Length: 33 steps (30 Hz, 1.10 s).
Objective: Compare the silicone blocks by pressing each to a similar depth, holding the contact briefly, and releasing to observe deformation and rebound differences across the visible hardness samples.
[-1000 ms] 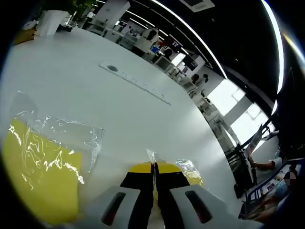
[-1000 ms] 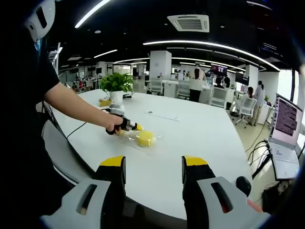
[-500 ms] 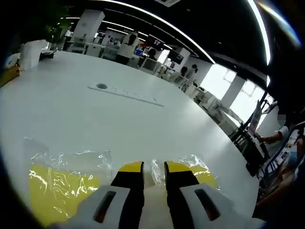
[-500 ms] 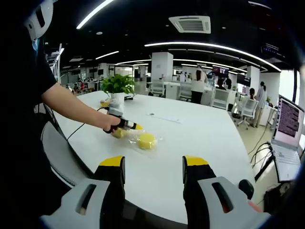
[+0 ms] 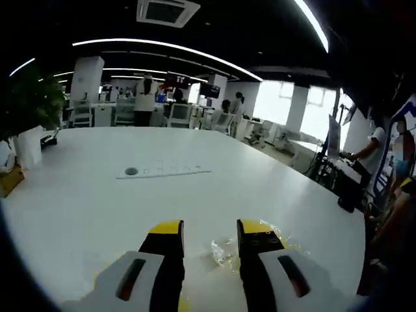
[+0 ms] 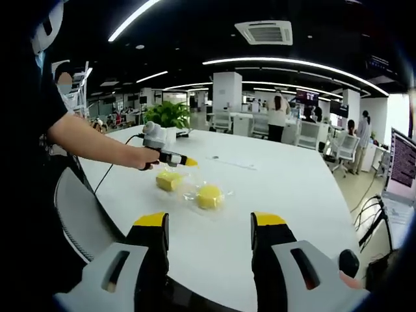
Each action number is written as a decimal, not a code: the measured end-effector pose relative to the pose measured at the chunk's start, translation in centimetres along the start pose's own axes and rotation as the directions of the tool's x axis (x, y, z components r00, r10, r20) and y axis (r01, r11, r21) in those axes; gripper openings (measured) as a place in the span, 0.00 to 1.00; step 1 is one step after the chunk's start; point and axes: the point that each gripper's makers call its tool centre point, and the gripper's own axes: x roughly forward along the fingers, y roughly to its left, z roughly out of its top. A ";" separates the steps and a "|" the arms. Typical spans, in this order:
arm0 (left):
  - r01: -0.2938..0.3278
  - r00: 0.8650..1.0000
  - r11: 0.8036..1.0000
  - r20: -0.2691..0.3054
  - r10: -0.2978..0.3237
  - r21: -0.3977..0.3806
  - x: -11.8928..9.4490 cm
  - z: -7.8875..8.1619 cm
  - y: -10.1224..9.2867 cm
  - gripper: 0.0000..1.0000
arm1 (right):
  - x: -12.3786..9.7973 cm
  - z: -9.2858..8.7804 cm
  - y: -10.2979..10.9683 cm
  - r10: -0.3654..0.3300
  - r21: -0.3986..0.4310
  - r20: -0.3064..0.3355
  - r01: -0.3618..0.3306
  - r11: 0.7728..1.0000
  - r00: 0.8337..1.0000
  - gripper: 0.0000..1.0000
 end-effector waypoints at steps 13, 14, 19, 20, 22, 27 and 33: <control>0.096 0.985 0.980 0.127 -0.119 0.174 -5.8 6.6 -1.3 0.59 | 3.2 0.2 1.3 0.020 0.027 0.042 -0.021 0.999 0.999 0.54; 0.101 0.984 0.979 0.128 -0.125 0.175 -6.5 6.7 -1.4 0.62 | 3.4 0.3 1.4 0.024 0.033 0.045 -0.026 0.999 0.999 0.56; 0.136 0.978 0.968 0.126 -0.164 0.210 -9.1 7.3 -1.9 0.71 | 4.1 0.6 2.1 0.032 0.031 0.055 -0.034 0.999 0.998 0.58; 0.144 0.977 0.966 0.125 -0.173 0.216 -9.8 7.4 -2.0 0.72 | 4.3 0.7 2.1 0.030 0.032 0.057 -0.032 0.999 0.998 0.58; 0.151 0.975 0.961 0.126 -0.183 0.230 -10.9 7.6 -2.1 0.74 | 4.6 0.9 2.0 0.019 0.028 0.062 -0.021 0.999 0.998 0.59; 0.160 0.973 0.953 0.121 -0.196 0.256 -14.5 7.7 -1.6 0.78 | 4.9 1.7 1.7 0.000 0.033 0.085 -0.003 0.999 0.996 0.62; 0.134 0.975 0.951 0.135 -0.177 0.279 -19.4 7.5 0.1 0.83 | 4.9 2.5 1.4 -0.017 0.028 0.110 0.014 1.000 0.994 0.64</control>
